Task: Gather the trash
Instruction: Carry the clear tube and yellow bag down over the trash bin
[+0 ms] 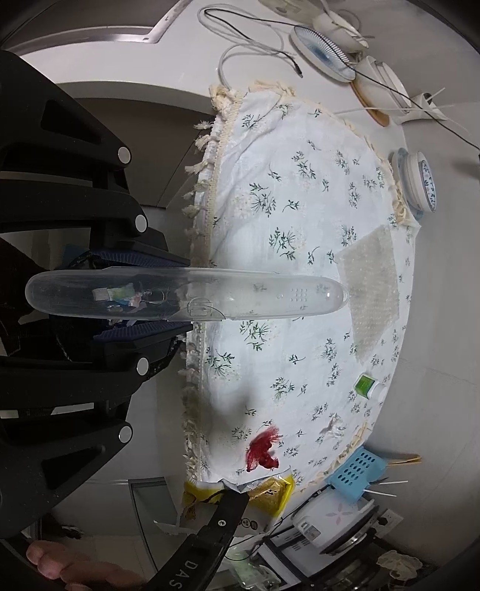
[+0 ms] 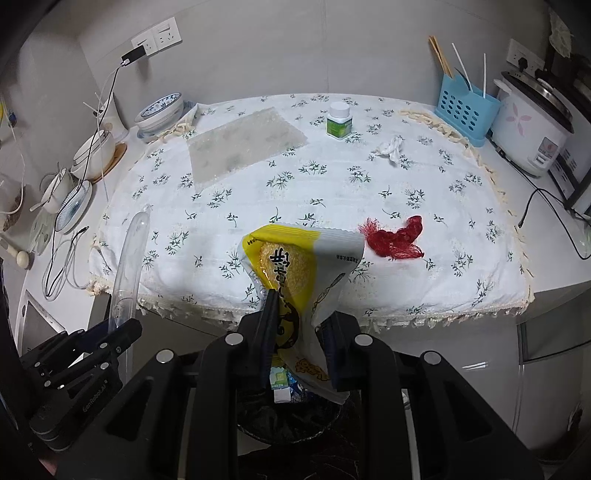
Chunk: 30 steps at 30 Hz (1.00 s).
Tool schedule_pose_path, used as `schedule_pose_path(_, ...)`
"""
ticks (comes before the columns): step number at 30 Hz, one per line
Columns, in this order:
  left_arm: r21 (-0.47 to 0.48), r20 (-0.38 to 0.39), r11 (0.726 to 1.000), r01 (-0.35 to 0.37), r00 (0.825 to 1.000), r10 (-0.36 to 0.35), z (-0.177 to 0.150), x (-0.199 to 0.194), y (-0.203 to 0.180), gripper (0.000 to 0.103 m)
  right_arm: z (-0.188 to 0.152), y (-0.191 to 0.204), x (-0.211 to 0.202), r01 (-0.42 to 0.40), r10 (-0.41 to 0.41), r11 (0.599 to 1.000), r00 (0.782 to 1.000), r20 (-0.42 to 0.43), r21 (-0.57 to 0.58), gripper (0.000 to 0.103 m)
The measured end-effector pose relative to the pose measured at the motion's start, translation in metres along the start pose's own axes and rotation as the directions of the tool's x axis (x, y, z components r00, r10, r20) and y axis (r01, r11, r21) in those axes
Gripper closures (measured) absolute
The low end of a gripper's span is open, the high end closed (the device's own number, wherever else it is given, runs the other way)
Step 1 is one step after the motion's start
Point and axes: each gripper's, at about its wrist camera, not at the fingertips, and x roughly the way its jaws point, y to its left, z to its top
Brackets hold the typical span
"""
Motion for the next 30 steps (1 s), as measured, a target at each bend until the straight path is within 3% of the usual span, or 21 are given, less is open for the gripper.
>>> schedule_pose_path(15,0.045,-0.054,0.999,0.006,0.999,-0.004,-0.043,0.015,0.000,0.076,-0.041,-0.005,0.008,-0.005,0.004,1.000,0.999,-0.040,-0.011,0.082)
schedule_pose_path(30,0.056,-0.135,0.998,0.006,0.991,0.002,-0.087,0.056,0.005,0.076,-0.097,-0.003,0.054,-0.030,0.023,0.998,0.990,-0.140,-0.054,0.082)
